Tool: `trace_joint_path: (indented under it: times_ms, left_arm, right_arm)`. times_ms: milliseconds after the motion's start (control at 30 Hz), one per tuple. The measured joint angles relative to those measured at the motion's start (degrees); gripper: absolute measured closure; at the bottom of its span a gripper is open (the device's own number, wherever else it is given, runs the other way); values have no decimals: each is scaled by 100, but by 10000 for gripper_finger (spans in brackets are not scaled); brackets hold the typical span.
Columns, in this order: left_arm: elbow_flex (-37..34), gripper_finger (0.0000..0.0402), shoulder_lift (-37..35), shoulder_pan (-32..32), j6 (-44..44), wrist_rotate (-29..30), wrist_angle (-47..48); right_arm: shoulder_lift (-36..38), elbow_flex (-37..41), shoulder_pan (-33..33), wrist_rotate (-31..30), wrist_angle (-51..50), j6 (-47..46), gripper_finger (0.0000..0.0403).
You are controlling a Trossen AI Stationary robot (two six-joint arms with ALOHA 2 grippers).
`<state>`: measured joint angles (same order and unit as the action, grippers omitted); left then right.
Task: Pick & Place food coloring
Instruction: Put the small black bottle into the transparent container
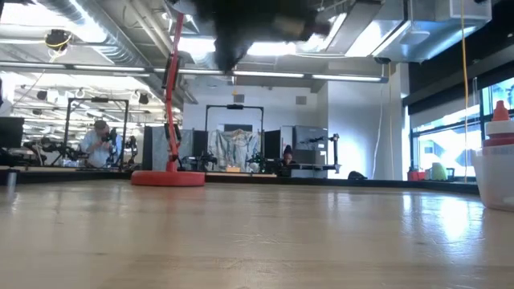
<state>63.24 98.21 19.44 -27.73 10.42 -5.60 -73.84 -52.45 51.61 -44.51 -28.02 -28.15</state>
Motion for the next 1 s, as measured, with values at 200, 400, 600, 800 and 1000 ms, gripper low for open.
trace_joint_path:
  times_ms: [200,400,600,800,1000]
  left_arm:
    - [0,321,0,-8,184,208,-1301]
    - [2,318,0,-2,67,-162,-1907]
    - [2,317,0,-4,46,-155,-1940]
    - [2,317,0,-8,85,-153,-2034]
    - [2,317,0,-8,103,-160,-2022]
  right_arm:
    - [0,0,-214,-6,1216,1857,254]
    - [0,2,-433,68,2011,2861,254]
    - [0,4,-750,484,2528,3514,254]
    - [-2,4,-1050,1008,2917,3880,254]
    - [-2,4,-1250,1048,3040,3899,253]
